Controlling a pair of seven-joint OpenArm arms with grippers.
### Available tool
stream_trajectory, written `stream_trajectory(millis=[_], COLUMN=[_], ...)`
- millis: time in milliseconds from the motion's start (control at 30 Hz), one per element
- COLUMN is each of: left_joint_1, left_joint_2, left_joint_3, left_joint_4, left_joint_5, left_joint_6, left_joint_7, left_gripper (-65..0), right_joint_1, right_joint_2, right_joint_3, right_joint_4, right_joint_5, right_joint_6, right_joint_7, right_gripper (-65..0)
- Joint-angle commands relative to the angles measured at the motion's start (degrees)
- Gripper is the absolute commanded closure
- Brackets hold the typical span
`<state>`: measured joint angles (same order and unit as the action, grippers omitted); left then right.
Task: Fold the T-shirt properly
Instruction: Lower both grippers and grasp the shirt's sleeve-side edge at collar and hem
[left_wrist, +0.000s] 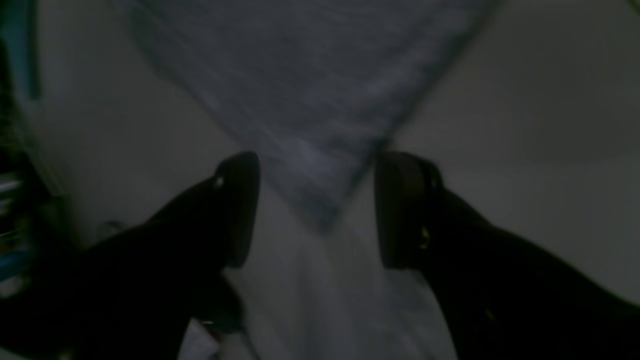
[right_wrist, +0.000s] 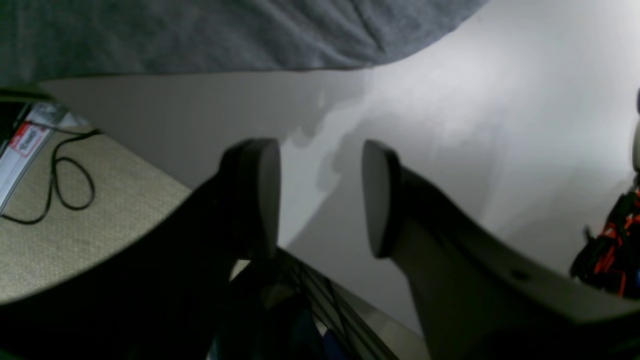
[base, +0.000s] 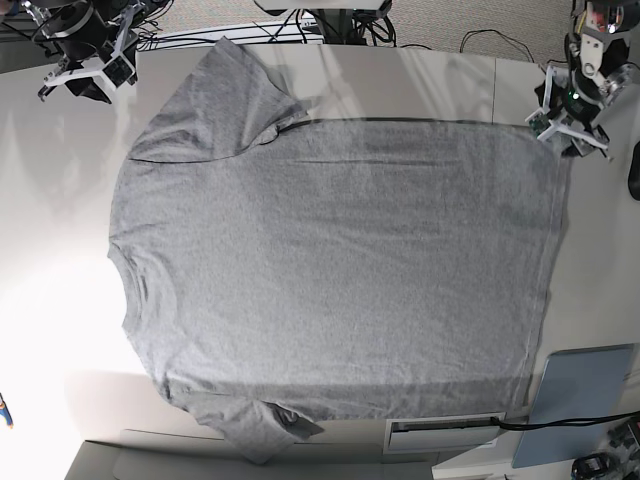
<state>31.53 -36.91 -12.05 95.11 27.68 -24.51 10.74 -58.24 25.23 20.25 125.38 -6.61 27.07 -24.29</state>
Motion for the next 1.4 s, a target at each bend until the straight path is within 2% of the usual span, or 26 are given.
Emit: stream_trajectory(millis=[0,200,267,333,433,533,600,733,933,1067,1200,1367], left_joint_1=[-0.6,-6.2,-7.5,-7.9,-7.6,-7.6,-7.6,-7.6,-7.6,-7.6,-7.6,-7.6], left_joint_2=[-0.9,-1.1,-1.0,-1.1,-1.1,-1.1,-1.0,-1.0,-1.0,-1.0,-1.0,-1.0], left_joint_3=[0.8,3.9,4.2,4.2,4.2,4.2,4.2,4.2,4.2,4.2,4.2,4.2], left_joint_4=[-1.0,-7.3,-8.9,-9.7,-9.7,-9.7,-9.7,-9.7,-9.7,-9.7,-9.7,-9.7], left_joint_5=[0.4,0.7,1.1,4.1,8.7,9.2,9.2,9.2,8.7,7.7,7.7,7.7], left_joint_6=[-1.2,-1.3,-3.6,-6.8,-10.4,-14.0,-14.6,-14.5,-13.6,-12.6,-12.6,-12.6], left_joint_7=[0.8,0.8,0.4,-2.6,-8.3,-11.0,-11.7,-11.8,-12.0,-11.9,-11.9,-11.9], left_gripper=[-37.4,-37.3,-37.2,-34.0,-24.8,-10.2,-0.9,0.0,0.0,0.0,0.0,0.0], right_joint_1=[-0.2,0.2,0.2,0.2,0.2,0.2,0.2,0.2,1.6,6.6,11.8,16.6], right_joint_2=[0.5,0.5,0.5,0.5,0.5,0.5,0.5,1.8,8.8,11.7,13.3,15.7], right_joint_3=[0.5,0.5,0.5,0.5,0.5,0.5,0.5,0.3,-2.3,-8.4,-15.9,-22.9], right_joint_4=[0.9,0.9,0.9,0.9,0.9,0.9,0.9,0.9,0.7,-2.1,-5.8,-8.9], right_joint_5=[-0.2,-6.5,-9.7,-12.8,-16.3,-20.2,-23.3,-27.2,-29.0,-29.0,-29.0,-29.0], right_joint_6=[-0.6,0.4,2.4,4.7,7.4,8.7,8.8,11.6,12.2,12.2,12.1,12.1], right_joint_7=[0.4,0.5,0.6,0.9,2.7,5.8,8.0,12.0,13.2,12.3,7.4,6.7], right_gripper=[-26.6,-26.6,-26.6,-26.6,-26.6,-26.6,-26.6,-26.6,-26.5,-26.5,-26.5,-26.5])
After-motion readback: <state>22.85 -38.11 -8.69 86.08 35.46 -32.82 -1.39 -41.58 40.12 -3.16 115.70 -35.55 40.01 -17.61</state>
